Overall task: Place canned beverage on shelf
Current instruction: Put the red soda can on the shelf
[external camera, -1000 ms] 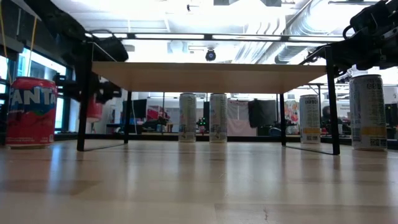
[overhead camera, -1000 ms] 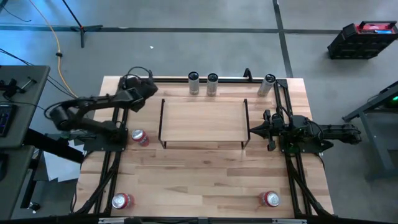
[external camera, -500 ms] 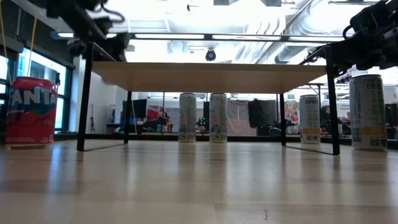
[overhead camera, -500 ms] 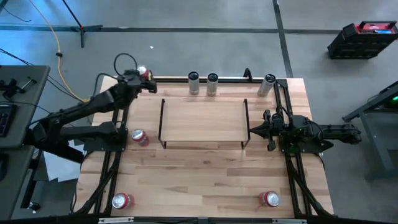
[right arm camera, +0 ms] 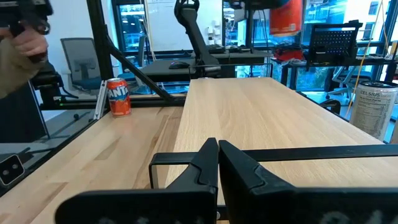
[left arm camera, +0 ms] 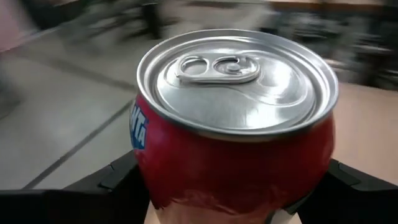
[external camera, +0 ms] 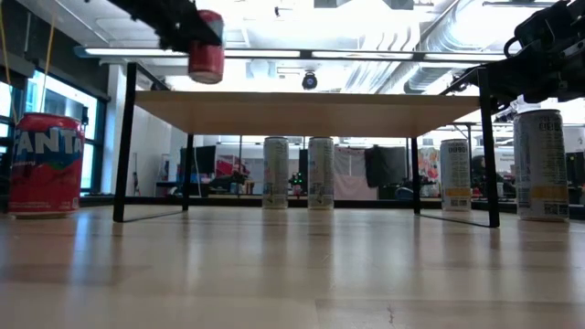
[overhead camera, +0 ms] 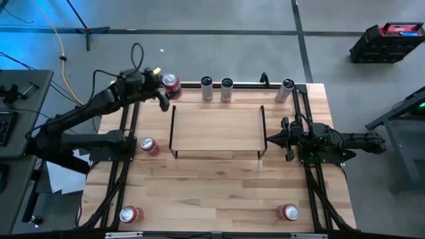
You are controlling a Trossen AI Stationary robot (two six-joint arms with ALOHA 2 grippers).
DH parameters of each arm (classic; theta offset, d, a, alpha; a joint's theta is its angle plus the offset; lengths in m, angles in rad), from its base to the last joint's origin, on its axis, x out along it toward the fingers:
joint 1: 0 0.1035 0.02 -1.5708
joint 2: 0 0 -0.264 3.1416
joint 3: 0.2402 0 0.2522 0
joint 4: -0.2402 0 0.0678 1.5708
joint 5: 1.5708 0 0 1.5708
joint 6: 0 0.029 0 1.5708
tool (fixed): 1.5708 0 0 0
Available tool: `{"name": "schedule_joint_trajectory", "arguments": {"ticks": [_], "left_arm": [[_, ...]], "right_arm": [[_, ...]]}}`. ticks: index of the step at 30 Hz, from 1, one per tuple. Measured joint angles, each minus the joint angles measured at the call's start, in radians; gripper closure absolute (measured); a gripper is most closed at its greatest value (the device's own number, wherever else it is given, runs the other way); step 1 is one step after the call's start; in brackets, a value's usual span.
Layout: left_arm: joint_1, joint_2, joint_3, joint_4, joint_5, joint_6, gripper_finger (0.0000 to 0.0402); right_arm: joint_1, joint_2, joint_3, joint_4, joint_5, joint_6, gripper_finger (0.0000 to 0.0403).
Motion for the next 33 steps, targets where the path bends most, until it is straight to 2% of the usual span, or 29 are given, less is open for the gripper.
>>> {"name": "schedule_joint_trajectory", "arguments": {"ticks": [3,11,16,21,23,28,33], "left_arm": [[0.000,0.026,0.004,0.018,0.160,0.068,0.0117],[0.049,0.092,0.004,-0.026,0.470,0.173,0.0117],[0.125,0.170,0.004,0.006,0.522,0.182,0.0117],[0.141,0.223,0.003,0.042,0.704,0.182,0.0117],[0.131,0.233,0.003,0.045,0.707,0.170,0.0117],[0.081,0.243,-0.002,0.057,0.593,0.139,0.0117],[0.028,0.226,-0.076,0.119,0.500,0.113,0.0117]], "right_arm": [[0.000,0.000,0.000,0.000,0.000,0.000,0.0402],[0.000,0.000,0.000,0.000,0.000,0.000,0.0402],[0.000,0.000,0.000,0.000,0.000,0.000,0.0402],[0.000,0.000,0.000,0.000,0.000,0.000,0.0402],[0.000,0.000,0.000,0.000,0.000,0.000,0.0402],[0.000,0.000,0.000,0.000,0.000,0.000,0.0402],[0.000,0.000,0.000,0.000,0.000,0.000,0.0402]]}}
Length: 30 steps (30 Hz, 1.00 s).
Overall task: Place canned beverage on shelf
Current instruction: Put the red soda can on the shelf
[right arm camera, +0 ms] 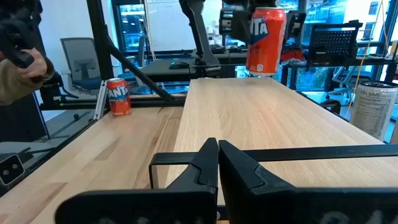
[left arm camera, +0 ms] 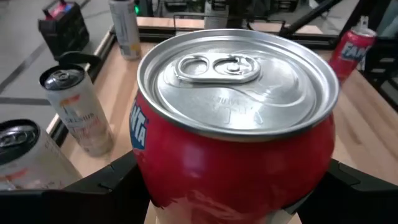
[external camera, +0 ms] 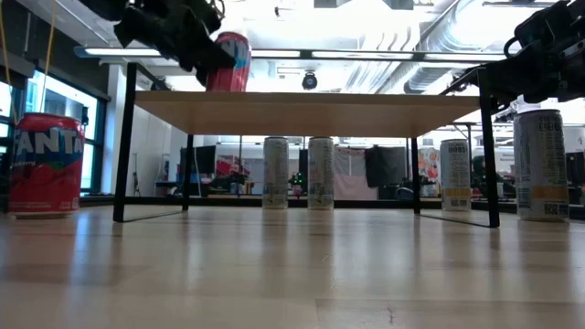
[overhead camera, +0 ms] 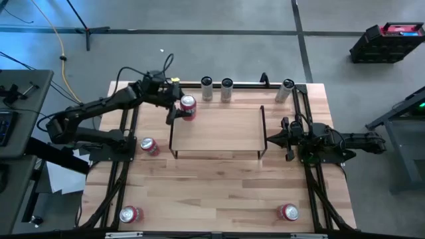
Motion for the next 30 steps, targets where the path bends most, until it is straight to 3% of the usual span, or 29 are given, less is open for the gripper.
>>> {"name": "schedule_joint_trajectory", "arguments": {"ticks": [5,14,22,30], "left_arm": [[-0.010,-0.050,-0.095,0.144,0.007,-0.071,0.0117],[-0.019,-0.073,-0.101,0.073,-0.051,-0.061,0.0117],[-0.042,-0.111,-0.211,0.199,-0.053,-0.051,0.0117],[-0.041,-0.180,-0.212,0.149,-0.057,-0.018,0.0117]], "right_arm": [[0.000,0.000,0.000,0.000,0.000,0.000,0.0402],[0.000,0.000,0.000,0.000,0.000,0.000,0.0402],[0.000,0.000,0.000,0.000,0.000,0.000,0.0402],[0.000,0.000,0.000,0.000,0.000,0.000,0.0402]]}}
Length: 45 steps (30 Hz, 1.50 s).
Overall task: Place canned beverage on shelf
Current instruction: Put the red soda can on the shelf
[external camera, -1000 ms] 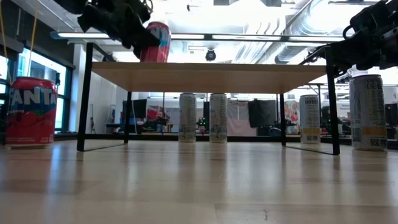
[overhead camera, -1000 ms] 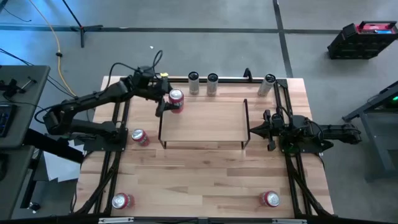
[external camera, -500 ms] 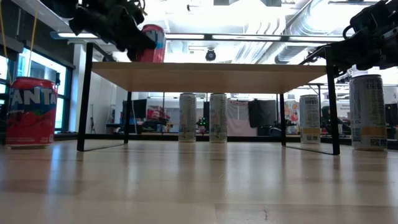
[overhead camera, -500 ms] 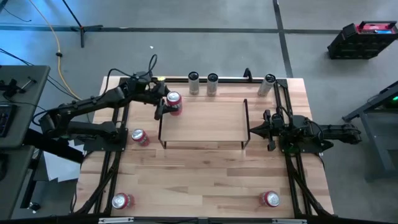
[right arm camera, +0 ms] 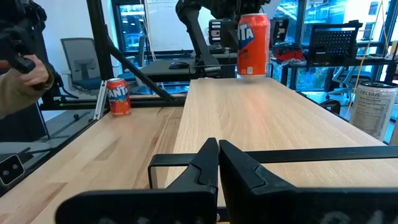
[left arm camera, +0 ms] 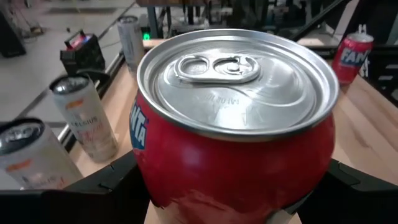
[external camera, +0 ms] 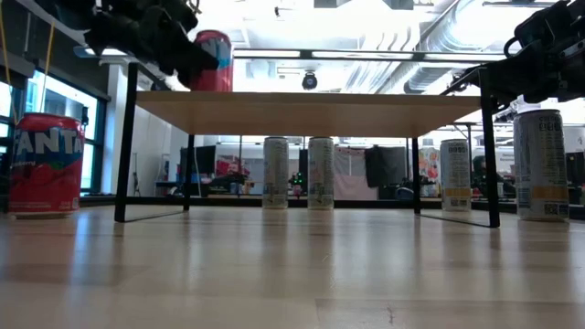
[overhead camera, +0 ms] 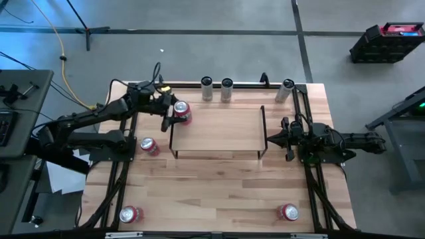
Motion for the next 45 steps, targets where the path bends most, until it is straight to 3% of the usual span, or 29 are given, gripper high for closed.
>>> {"name": "schedule_joint_trajectory", "arguments": {"ticks": [5,18,30,45], "left_arm": [[0.000,0.003,0.000,-0.041,-0.065,0.034,0.0117],[-0.010,0.008,0.000,-0.007,-0.109,0.054,0.0115],[0.000,0.064,0.000,0.051,-0.047,0.011,0.0113],[0.000,0.059,0.005,0.010,-0.080,0.042,0.0099]], "right_arm": [[0.000,0.000,0.000,0.000,0.000,0.000,0.0402],[0.000,0.000,0.000,0.000,0.000,0.000,0.0402],[0.000,0.000,0.000,0.000,0.000,0.000,0.0402],[0.000,0.000,0.000,0.000,0.000,0.000,0.0402]]}}
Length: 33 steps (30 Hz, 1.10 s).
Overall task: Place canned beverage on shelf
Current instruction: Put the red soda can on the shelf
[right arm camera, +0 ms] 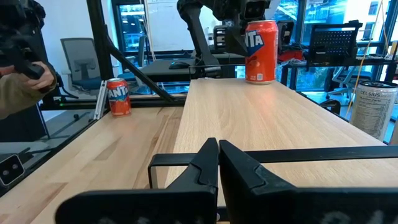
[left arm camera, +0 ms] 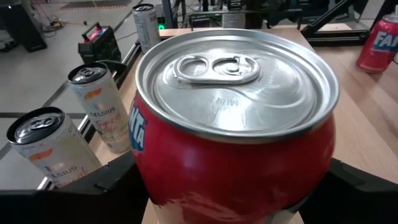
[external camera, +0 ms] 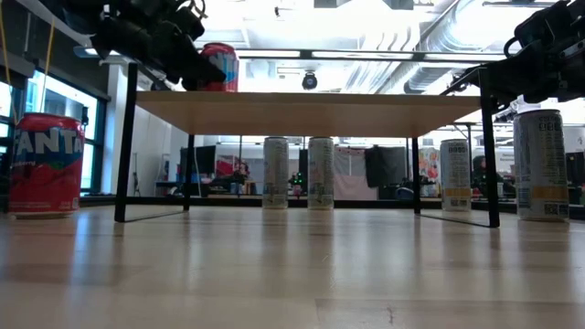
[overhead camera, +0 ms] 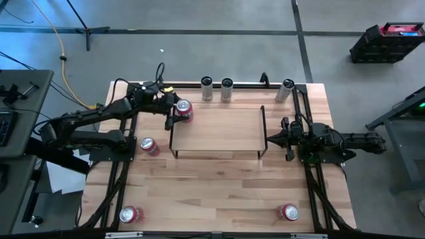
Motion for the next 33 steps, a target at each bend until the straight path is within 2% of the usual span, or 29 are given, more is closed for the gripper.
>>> {"name": "schedule_joint_trajectory", "arguments": {"ticks": [7,33], "left_arm": [[0.000,0.001,-0.002,-0.019,-0.010,0.003,0.0073],[-0.002,0.003,-0.005,-0.041,-0.050,-0.016,0.0069]], "right_arm": [[0.000,0.000,0.000,0.000,0.000,0.000,0.0402],[0.000,0.000,0.000,0.000,0.000,0.000,0.0402]]}}
